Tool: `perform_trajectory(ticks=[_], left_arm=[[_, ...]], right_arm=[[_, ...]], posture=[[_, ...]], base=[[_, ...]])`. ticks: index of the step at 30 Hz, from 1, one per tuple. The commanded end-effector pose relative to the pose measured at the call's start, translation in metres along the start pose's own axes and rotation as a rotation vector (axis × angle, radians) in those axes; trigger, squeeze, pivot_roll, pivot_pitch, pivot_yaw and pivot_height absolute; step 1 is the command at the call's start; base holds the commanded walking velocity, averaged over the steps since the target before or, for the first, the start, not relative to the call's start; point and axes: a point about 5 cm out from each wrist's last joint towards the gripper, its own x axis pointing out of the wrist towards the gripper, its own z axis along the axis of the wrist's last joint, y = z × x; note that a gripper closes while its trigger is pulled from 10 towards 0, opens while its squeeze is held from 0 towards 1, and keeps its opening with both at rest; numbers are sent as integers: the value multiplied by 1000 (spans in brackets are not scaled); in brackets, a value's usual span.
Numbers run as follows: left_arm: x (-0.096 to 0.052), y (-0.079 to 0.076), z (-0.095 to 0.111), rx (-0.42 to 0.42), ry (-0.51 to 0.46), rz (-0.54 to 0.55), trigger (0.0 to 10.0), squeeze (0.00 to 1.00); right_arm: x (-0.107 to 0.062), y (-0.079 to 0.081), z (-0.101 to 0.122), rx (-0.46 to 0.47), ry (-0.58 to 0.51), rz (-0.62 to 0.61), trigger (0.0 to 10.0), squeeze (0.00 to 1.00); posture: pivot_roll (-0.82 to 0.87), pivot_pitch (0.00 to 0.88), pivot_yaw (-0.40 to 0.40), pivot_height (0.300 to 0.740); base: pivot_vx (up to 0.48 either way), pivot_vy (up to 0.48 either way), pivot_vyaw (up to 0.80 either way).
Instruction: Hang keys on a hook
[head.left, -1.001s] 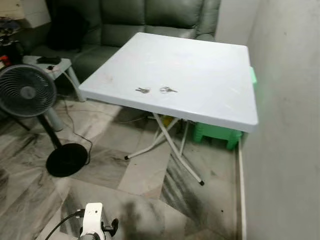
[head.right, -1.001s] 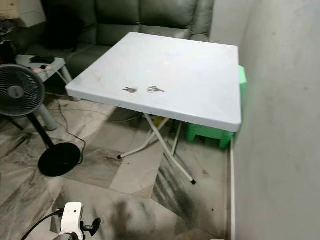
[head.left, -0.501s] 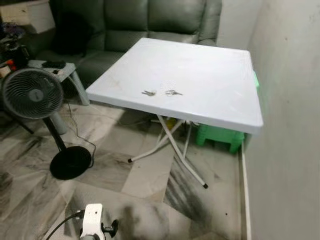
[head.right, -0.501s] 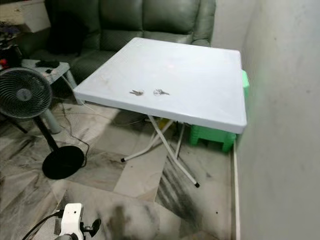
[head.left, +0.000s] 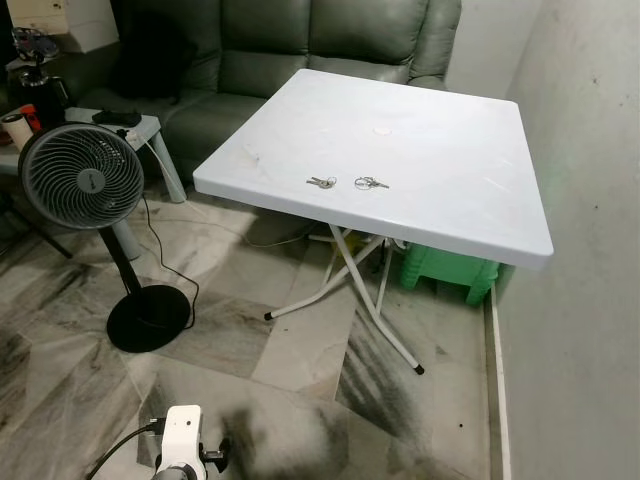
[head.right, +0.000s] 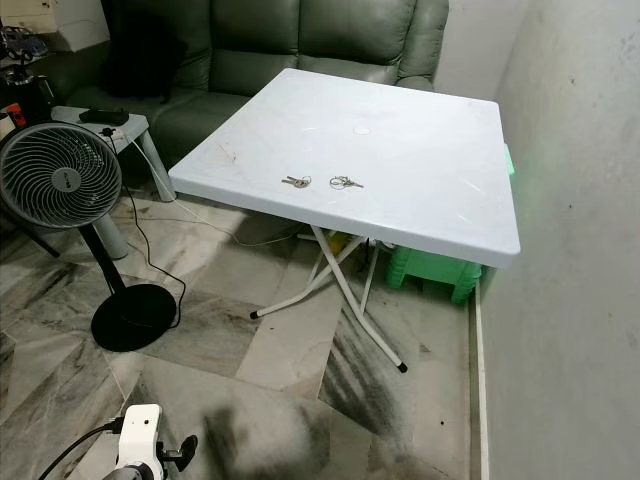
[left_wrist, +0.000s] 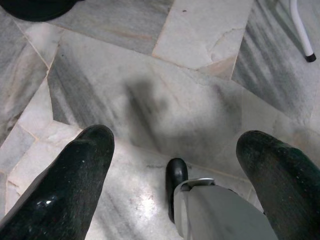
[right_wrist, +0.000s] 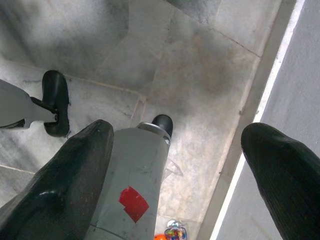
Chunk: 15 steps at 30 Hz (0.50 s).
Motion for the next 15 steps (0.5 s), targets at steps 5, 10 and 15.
perform_trajectory(ticks=[5,10,15], left_arm=[[0,0,-2,-10,9,3,10000,0],[0,0,-2,-12,8,1,10000,0],[0,-1,0,-14,6,2,10000,0]], right_arm=[[-1,0,-5,5,19,-4,10000,0],[-1,-1,-5,7,18,-5,10000,0],[-1,-1,-5,11,17,-7,10000,0]], posture=[[17,0,-12,740],[17,0,-12,740],[17,0,-12,740]], base=[[0,96,0],[0,480,0],[0,480,0]])
